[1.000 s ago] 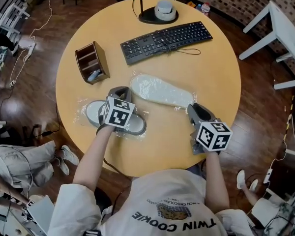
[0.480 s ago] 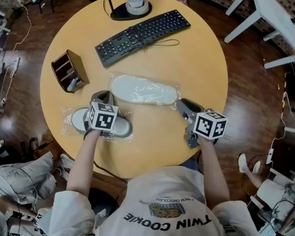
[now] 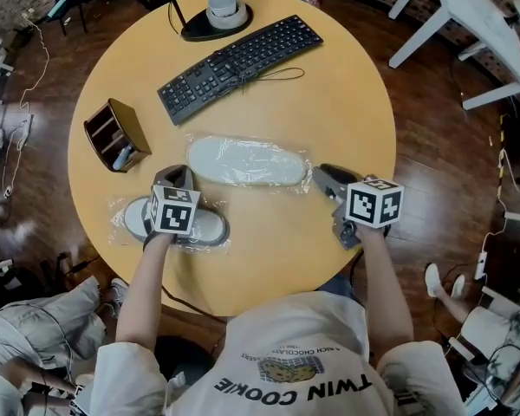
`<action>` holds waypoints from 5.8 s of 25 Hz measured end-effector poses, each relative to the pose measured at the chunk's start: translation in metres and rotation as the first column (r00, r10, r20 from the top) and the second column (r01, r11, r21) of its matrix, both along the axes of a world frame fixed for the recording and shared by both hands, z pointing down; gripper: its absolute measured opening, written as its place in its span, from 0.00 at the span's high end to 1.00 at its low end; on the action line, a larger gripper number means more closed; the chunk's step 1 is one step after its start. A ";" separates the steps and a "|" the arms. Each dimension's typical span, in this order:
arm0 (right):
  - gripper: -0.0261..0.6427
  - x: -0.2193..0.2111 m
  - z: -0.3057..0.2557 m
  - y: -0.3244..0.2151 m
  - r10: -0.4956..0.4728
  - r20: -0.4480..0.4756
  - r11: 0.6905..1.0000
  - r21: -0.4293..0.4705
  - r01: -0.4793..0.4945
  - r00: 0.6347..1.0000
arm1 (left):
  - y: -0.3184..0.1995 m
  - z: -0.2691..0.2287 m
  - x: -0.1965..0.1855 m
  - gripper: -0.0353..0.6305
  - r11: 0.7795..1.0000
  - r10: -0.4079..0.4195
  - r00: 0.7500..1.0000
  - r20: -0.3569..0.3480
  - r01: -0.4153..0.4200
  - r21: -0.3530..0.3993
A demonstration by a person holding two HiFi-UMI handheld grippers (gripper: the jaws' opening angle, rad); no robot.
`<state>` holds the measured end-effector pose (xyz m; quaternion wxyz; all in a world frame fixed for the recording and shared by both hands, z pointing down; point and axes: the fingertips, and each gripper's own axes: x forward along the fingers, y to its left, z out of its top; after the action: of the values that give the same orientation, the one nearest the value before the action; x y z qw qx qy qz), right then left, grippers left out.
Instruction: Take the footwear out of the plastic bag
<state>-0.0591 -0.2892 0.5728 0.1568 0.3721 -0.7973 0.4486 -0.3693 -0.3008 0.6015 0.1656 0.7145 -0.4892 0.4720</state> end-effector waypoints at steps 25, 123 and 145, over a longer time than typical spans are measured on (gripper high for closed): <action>0.73 -0.058 0.016 -0.013 -0.153 0.109 0.966 -0.194 0.172 0.982 | 0.000 -0.001 0.001 0.95 1.000 -0.006 1.000 -0.008 0.006 0.011; 0.85 0.134 -0.037 0.059 0.075 -0.028 0.992 0.103 -0.071 0.997 | 0.013 0.004 0.126 0.94 0.999 0.036 0.987 0.158 -0.038 0.011; 0.87 0.194 -0.124 0.088 0.115 0.261 0.980 0.129 -0.152 0.959 | 0.012 0.005 0.128 0.94 0.999 0.046 0.986 0.160 -0.043 -0.019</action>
<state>0.1349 -0.2015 0.4491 -0.0044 0.3757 -0.8148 0.4416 -0.2416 -0.2885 0.6061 0.1207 0.6837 -0.4812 0.5352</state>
